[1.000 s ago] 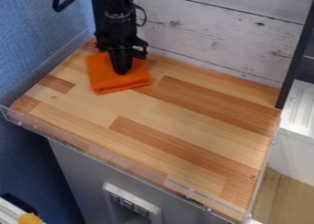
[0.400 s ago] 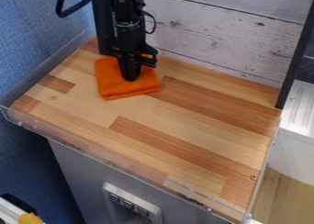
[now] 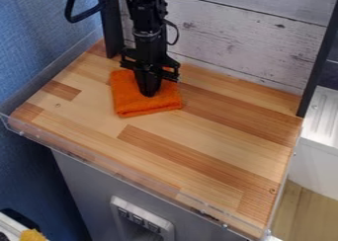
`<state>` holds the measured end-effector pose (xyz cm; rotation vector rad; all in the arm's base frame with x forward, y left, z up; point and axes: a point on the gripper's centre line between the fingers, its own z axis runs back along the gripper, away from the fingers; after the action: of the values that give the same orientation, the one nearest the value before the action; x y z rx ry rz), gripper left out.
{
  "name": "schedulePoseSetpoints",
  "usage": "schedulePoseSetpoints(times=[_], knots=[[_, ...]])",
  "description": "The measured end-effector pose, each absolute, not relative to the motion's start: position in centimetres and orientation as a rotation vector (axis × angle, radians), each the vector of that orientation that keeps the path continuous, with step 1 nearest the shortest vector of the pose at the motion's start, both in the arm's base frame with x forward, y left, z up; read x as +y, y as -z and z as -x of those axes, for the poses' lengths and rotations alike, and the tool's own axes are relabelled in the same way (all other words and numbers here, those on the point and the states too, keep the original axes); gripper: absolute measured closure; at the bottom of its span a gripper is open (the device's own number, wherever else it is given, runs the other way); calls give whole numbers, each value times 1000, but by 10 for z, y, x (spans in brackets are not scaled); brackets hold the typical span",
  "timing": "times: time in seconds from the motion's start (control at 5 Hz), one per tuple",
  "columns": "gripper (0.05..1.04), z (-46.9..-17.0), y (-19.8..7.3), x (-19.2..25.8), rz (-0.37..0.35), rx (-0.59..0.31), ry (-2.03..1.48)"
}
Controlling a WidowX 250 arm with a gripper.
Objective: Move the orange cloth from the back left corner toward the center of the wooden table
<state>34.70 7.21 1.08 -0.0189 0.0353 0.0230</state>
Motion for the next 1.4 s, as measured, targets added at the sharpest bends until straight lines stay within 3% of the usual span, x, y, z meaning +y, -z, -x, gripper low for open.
schedulePoseSetpoints(times=[0.2, 0.4, 0.6, 1.0, 1.4], knots=[[585, -342, -23, 66, 23, 71, -12], [286, -346, -47, 60, 15, 47, -5], [87, -346, -63, 52, 5, 35, 3], [83, -348, -89, 50, -18, -25, 23], [84, -347, -92, 49, -21, -27, 14]])
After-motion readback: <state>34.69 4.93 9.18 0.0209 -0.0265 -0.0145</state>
